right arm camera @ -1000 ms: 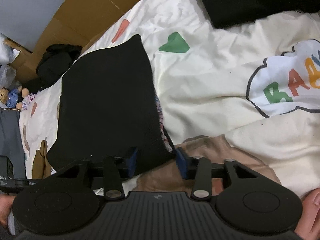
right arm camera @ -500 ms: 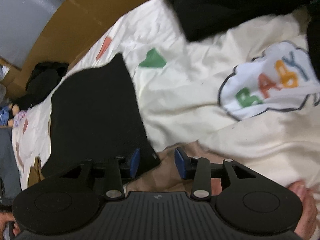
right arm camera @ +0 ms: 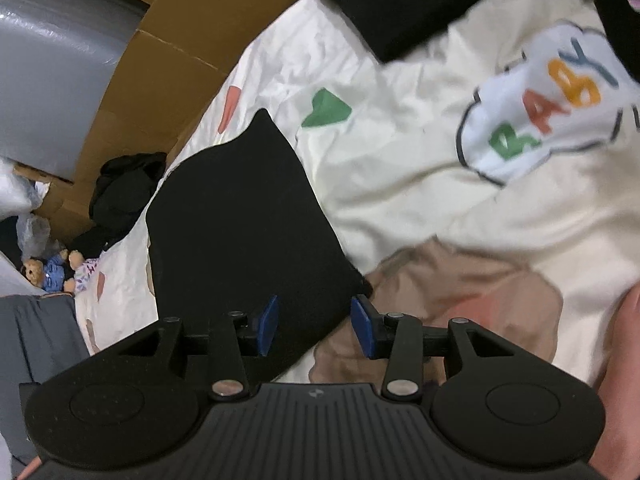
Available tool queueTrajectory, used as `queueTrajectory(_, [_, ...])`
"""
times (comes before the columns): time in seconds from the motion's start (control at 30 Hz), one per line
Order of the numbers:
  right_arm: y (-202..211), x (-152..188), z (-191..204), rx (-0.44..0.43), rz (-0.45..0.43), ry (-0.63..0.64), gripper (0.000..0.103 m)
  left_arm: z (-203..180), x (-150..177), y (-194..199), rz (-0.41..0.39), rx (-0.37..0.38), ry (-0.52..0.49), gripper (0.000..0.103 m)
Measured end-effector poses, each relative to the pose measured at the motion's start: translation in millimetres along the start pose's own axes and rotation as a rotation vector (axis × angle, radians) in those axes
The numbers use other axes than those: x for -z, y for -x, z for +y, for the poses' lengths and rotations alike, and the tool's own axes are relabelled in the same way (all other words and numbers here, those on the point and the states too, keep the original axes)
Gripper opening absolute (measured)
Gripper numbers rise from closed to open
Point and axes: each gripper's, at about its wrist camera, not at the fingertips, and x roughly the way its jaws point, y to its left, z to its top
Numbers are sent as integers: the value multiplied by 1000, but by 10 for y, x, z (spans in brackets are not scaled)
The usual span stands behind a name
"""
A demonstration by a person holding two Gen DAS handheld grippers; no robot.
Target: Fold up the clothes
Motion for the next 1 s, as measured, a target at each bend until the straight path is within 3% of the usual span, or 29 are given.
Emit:
queueTrajectory(0.37, [-242, 120, -144, -65, 31, -121, 45, -46, -26, -86, -7, -7, -6, 27])
queueTrajectory(0.7, [-433, 133, -222, -113, -1, -209, 45, 64, 0, -264, 0, -15, 26, 27])
queueTrajectory(0.8, [-480, 136, -229, -113, -2, -217, 45, 30, 4, -271, 8, -36, -13, 26])
queueTrajectory(1.0, [-482, 113, -321, -123, -27, -283, 44, 110, 16, -221, 11, -82, 1, 29])
